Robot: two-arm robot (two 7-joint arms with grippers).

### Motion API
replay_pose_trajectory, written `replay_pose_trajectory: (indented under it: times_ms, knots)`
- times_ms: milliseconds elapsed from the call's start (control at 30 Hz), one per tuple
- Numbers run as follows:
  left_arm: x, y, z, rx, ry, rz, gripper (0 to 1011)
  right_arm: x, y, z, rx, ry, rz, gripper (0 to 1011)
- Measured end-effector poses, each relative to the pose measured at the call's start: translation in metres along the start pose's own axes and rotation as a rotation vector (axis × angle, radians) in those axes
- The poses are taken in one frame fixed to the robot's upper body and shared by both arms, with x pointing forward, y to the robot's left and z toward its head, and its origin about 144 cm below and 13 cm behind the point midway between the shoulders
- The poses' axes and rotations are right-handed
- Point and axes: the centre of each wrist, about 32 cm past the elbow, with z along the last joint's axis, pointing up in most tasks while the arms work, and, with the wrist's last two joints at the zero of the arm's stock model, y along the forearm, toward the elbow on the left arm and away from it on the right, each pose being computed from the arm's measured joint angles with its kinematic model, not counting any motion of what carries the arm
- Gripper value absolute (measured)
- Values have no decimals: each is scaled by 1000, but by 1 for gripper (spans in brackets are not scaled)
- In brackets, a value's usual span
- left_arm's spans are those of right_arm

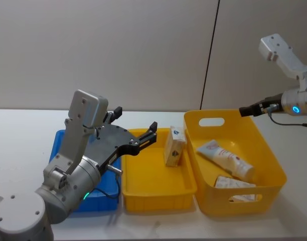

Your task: Bimanual collaborative sorting of washing and personal care products

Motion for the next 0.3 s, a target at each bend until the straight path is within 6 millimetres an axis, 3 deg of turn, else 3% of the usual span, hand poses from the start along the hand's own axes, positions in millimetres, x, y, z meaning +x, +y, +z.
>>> replay_pose_trajectory:
  times_ms: [167, 300]
  knots:
    - [0, 0, 0, 0, 0, 0, 1001, 0, 0, 0, 0, 1, 1, 992]
    - [0, 0, 0, 0, 0, 0, 1001, 0, 0, 0, -1, 1, 1, 1002]
